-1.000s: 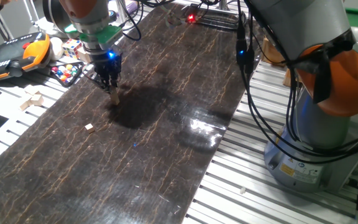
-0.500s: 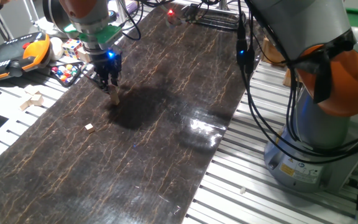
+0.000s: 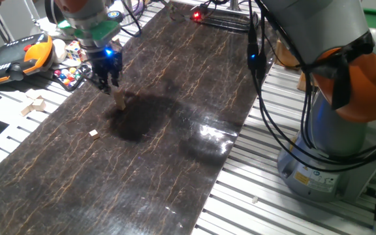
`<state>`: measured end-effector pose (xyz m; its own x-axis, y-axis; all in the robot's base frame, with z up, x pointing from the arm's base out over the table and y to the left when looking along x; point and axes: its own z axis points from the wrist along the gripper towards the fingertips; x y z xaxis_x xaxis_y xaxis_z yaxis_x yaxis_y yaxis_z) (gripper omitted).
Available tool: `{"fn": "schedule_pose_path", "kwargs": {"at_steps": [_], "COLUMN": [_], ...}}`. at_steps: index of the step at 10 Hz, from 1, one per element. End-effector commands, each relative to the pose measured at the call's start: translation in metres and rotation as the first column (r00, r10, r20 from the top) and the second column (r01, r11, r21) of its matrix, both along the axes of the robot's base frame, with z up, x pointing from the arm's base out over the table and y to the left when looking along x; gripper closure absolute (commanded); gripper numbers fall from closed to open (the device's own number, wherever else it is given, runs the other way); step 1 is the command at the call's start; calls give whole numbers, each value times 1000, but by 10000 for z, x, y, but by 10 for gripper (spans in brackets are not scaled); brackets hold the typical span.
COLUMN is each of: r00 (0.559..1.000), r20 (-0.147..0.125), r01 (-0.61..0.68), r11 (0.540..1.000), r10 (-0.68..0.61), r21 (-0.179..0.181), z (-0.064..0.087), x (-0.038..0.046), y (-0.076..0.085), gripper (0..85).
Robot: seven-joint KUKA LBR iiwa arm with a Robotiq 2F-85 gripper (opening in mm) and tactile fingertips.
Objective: Stack the blocks in a vertical line of five
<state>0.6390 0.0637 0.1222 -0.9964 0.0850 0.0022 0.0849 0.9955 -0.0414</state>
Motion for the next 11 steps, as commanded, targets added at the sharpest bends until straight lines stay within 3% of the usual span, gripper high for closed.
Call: {"fn": "schedule_pose_path", "kwargs": {"at_steps": [1, 5, 11], "r00": [1000, 997, 987], "r20": [-1, -2, 42], "r01": [13, 82, 155], "r11": [1000, 997, 988], "r10": [-13, -82, -155], "r21": [0, 7, 2], "z": [6, 0, -355], "x": [2, 6, -58], "y": [47, 324, 777], "gripper": [490, 520, 520]}}
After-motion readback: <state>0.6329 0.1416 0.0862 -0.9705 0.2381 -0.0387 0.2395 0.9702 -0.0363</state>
